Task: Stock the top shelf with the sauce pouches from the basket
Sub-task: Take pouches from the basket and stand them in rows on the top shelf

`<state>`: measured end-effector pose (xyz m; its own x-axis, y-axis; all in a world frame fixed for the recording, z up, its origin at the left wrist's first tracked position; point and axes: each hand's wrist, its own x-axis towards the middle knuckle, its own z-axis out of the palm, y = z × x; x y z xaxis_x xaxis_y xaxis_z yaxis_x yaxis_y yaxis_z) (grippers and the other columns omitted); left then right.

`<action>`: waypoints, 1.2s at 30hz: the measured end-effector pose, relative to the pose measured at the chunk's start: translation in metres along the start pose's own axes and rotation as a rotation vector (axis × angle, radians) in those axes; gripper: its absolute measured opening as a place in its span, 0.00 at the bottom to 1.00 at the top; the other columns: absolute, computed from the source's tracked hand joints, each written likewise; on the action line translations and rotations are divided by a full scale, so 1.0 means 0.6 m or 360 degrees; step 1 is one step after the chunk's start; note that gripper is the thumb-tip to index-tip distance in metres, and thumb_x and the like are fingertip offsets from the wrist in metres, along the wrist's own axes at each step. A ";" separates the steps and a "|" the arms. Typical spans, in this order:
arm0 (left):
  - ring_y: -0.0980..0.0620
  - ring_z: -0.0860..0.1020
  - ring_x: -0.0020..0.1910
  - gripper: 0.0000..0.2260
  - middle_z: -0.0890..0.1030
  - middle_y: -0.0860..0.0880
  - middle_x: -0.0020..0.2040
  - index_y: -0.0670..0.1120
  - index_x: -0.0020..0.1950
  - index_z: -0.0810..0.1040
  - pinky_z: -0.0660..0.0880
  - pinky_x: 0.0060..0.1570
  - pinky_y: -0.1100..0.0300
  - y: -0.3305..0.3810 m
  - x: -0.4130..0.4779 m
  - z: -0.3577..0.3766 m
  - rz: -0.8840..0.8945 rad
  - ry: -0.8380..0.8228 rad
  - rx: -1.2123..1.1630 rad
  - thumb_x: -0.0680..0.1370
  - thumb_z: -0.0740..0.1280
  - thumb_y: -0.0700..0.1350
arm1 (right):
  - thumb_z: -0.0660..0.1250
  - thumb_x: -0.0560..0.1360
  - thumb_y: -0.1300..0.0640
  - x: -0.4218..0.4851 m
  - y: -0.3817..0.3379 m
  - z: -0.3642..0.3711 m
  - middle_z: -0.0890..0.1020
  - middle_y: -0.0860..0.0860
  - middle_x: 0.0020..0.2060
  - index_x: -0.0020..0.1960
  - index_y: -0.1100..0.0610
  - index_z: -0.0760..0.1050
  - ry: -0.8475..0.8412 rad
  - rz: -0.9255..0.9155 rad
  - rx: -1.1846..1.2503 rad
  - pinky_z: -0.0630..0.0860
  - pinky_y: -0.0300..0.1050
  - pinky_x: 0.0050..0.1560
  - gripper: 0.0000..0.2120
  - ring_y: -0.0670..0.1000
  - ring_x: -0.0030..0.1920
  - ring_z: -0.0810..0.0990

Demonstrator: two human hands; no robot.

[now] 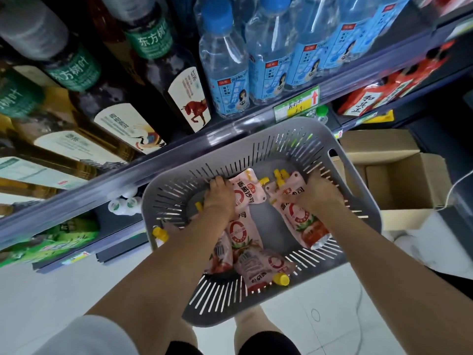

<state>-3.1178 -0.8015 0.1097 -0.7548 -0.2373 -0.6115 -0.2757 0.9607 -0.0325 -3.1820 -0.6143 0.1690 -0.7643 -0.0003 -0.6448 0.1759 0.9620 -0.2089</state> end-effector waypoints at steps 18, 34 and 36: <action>0.42 0.69 0.64 0.53 0.65 0.41 0.66 0.39 0.73 0.56 0.73 0.59 0.50 0.021 -0.008 -0.012 -0.0227 -0.0297 0.0119 0.60 0.76 0.66 | 0.59 0.75 0.35 -0.007 -0.044 0.109 0.54 0.64 0.72 0.75 0.68 0.42 0.0106 -0.0187 -0.0920 0.67 0.53 0.64 0.48 0.63 0.70 0.61; 0.37 0.67 0.67 0.57 0.63 0.37 0.69 0.37 0.76 0.53 0.74 0.56 0.44 -0.004 -0.034 -0.011 -0.0407 -0.0430 0.0323 0.61 0.72 0.70 | 0.64 0.70 0.37 0.013 -0.115 0.184 0.48 0.64 0.75 0.75 0.66 0.38 -0.0010 0.0043 -0.0428 0.62 0.66 0.66 0.53 0.64 0.74 0.48; 0.37 0.65 0.68 0.56 0.58 0.37 0.71 0.38 0.77 0.43 0.74 0.56 0.43 -0.002 -0.032 0.007 -0.0307 -0.0302 0.0182 0.65 0.73 0.64 | 0.65 0.69 0.37 0.015 -0.114 0.184 0.47 0.64 0.75 0.75 0.65 0.39 0.0017 0.0038 -0.0400 0.61 0.67 0.67 0.53 0.64 0.74 0.48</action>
<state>-3.1005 -0.7974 0.1180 -0.5673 -0.3964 -0.7219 -0.3263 0.9130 -0.2449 -3.1322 -0.7099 0.0964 -0.7685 0.0251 -0.6394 0.0355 0.9994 -0.0036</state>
